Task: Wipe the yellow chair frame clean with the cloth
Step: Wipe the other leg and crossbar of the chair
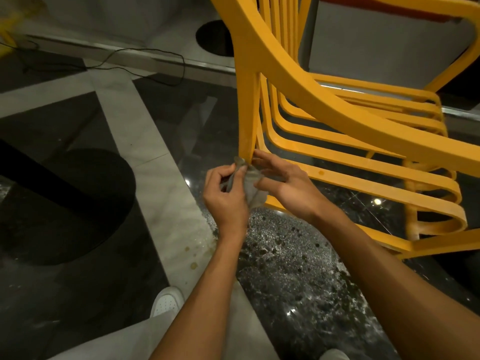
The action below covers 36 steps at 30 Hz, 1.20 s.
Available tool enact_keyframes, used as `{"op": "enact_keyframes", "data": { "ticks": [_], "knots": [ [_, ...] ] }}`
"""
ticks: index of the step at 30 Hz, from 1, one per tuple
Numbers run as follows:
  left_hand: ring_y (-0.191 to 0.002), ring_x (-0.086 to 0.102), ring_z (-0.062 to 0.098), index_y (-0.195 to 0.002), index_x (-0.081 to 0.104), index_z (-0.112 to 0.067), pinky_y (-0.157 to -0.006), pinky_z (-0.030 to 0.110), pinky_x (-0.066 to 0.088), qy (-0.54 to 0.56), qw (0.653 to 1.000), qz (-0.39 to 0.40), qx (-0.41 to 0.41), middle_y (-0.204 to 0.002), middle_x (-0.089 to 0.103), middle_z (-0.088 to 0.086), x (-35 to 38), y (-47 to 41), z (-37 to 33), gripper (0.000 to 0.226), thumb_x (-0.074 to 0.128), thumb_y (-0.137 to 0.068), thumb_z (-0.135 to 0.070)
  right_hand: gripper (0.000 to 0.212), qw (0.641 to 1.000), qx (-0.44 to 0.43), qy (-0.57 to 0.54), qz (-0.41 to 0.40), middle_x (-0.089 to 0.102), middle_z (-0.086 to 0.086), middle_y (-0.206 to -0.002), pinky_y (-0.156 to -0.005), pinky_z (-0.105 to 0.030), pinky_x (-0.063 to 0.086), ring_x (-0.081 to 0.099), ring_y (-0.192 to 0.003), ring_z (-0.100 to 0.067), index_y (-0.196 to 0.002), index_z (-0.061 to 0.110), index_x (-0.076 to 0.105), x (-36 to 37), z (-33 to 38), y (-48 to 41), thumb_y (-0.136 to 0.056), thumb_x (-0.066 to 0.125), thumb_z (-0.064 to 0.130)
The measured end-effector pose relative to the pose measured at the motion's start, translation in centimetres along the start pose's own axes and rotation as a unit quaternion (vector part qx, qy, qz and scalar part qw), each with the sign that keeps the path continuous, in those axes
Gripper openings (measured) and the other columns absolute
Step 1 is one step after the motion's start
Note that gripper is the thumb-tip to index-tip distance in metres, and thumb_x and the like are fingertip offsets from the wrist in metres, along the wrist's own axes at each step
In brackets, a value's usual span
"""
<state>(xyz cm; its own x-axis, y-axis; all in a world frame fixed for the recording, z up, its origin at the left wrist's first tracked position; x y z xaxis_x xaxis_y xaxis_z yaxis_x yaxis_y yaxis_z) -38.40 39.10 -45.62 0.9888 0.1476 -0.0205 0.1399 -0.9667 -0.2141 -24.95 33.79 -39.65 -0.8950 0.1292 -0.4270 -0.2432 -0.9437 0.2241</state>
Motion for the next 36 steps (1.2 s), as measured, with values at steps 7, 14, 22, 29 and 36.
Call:
{"op": "enact_keyframes", "data": {
  "ticks": [7,14,22,29,36],
  "knots": [
    [-0.094,0.069,0.012,-0.096,0.074,-0.003,-0.082,0.023,0.058,0.040,0.998,-0.034,0.025,-0.100,0.069,0.011,0.4,-1.5,-2.8,0.011,0.083,-0.089,-0.006,0.075,0.999,0.012,-0.043,0.015,0.061,0.014,-0.143,-0.112,-0.048,0.048,0.056,-0.133,-0.010,-0.149,0.047,0.049,0.1,-0.5,-0.6,-0.077,0.068,0.038],
    [-0.097,0.069,0.013,-0.097,0.075,-0.003,-0.083,0.028,0.060,0.023,0.999,-0.023,0.002,-0.102,0.071,0.010,0.1,-0.9,-1.9,0.011,0.082,-0.090,-0.007,0.079,0.997,0.018,-0.068,0.025,0.056,0.016,-0.150,-0.116,-0.048,0.045,0.052,-0.138,-0.010,-0.149,0.050,0.047,0.3,-1.2,-0.8,-0.073,0.066,0.036],
    [-0.099,0.069,0.019,-0.097,0.073,-0.001,-0.087,0.031,0.061,0.039,0.997,-0.012,0.070,-0.103,0.068,0.011,0.4,-2.2,-4.6,0.012,0.082,-0.090,-0.005,0.065,0.997,0.005,-0.074,0.022,0.067,0.014,-0.136,-0.112,-0.050,0.047,0.059,-0.131,-0.013,-0.141,0.048,0.056,0.2,-1.2,-0.9,-0.079,0.070,0.040],
    [-0.097,0.069,0.014,-0.095,0.073,0.000,-0.085,0.026,0.059,0.040,0.995,-0.029,0.088,-0.102,0.067,0.008,0.3,-2.3,-5.9,0.012,0.082,-0.089,-0.005,0.054,0.996,-0.028,-0.088,0.014,0.070,0.013,-0.132,-0.112,-0.046,0.048,0.062,-0.127,-0.010,-0.139,0.039,0.062,-0.3,-0.2,-0.8,-0.085,0.064,0.039],
    [-0.096,0.069,0.013,-0.098,0.074,0.001,-0.082,0.017,0.056,0.030,0.998,-0.028,0.045,-0.102,0.069,0.010,0.4,-1.4,-4.0,0.013,0.082,-0.090,-0.005,0.063,0.996,-0.017,-0.082,0.003,0.062,0.015,-0.143,-0.116,-0.045,0.045,0.055,-0.135,-0.008,-0.145,0.042,0.056,-0.3,-0.5,-0.7,-0.082,0.063,0.044]
  ]
}}
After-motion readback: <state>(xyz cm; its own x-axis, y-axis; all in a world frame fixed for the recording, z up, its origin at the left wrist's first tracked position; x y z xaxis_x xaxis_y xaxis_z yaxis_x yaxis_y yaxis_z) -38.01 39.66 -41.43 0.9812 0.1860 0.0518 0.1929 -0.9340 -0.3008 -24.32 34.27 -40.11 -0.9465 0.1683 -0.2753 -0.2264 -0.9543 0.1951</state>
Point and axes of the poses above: each hand's wrist, its own y-axis away from the middle knuckle, its own x-axis out of the palm, z = x × y, the point moved 4 cm from there along -y, towards the middle knuckle
